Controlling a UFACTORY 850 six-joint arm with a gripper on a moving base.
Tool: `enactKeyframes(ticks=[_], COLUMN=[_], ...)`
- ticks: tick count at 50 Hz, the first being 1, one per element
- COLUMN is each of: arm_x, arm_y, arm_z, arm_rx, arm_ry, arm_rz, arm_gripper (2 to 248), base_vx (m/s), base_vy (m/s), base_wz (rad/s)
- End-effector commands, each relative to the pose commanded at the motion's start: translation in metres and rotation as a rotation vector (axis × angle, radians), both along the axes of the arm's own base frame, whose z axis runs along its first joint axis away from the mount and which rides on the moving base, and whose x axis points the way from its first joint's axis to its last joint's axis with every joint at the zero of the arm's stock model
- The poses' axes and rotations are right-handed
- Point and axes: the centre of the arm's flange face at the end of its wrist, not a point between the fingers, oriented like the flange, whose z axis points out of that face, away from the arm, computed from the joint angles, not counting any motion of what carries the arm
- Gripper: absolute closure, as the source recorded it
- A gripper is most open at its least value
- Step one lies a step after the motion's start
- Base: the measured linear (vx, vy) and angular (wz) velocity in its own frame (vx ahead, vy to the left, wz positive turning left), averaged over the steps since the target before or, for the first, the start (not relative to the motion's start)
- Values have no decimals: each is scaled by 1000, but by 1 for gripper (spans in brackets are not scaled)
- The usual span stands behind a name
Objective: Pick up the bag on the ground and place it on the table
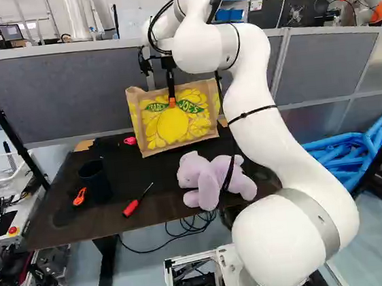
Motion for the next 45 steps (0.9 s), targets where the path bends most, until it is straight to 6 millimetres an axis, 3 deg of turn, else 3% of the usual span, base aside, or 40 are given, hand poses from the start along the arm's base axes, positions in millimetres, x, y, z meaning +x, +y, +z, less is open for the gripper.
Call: enactKeyframes(ticks=[16, 29, 30, 34, 35, 39, 40, 44, 45], arm_x=[9, 11, 11, 11, 11, 11, 11, 11, 11], arm_y=[2, 3, 3, 3, 3, 3, 3, 3, 3], arm_z=[-26, -30, -30, -30, -30, -30, -30, -30, -30], arm_rx=[0, -1, -1, -1, -1, -1, -1, -1, -1], arm_ry=[-2, 1, 1, 1, 1, 1, 1, 1, 1], arm_rz=[-1, -1, -1, -1, -1, -1, -1, -1, -1], arm_gripper=[228, 223, 192, 192, 156, 156, 122, 122, 86], base_vx=[0, 0, 0, 0, 0, 0, 0, 0, 0], base_vy=[0, 0, 0, 0, 0, 0, 0, 0, 0], base_wz=[0, 0, 0, 0, 0, 0, 0, 0, 0])
